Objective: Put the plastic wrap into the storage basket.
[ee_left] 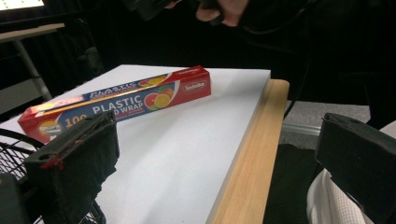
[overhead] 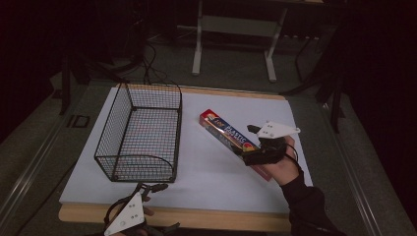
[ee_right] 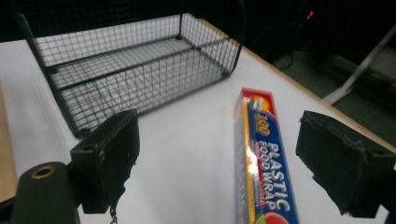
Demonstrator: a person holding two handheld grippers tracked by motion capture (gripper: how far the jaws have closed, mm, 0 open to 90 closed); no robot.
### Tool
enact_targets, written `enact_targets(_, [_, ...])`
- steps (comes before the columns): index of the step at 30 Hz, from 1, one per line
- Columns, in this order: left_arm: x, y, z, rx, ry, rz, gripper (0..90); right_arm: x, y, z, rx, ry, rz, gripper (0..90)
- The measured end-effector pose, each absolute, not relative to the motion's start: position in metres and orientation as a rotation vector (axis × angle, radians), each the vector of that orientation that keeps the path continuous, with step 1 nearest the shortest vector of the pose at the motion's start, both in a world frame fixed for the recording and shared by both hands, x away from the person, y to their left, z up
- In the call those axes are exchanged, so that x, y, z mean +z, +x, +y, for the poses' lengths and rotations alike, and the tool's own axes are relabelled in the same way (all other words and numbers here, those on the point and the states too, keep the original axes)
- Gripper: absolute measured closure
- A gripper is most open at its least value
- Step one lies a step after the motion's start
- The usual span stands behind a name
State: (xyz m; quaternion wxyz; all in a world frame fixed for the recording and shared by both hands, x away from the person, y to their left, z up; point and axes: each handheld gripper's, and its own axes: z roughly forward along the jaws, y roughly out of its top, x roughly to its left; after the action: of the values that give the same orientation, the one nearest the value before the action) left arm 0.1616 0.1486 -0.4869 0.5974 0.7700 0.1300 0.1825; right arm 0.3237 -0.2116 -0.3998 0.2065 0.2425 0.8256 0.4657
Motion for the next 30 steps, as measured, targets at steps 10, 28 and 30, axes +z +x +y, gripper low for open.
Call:
enact_targets(10, [-0.484,0.163,0.152,0.407,1.761,0.323,0.2,-0.42,0.371,-0.214,1.186,0.797,2.406,17.3])
enact_targets(28, [-0.487,0.161,0.148,0.392,1.794,0.295,0.2,-0.477,0.425,-0.214,0.899,0.942,2.522,19.8])
enact_targets(30, [-0.487,0.161,0.148,0.394,1.795,0.298,0.2,-0.483,0.427,-0.215,0.834,0.911,2.522,20.4])
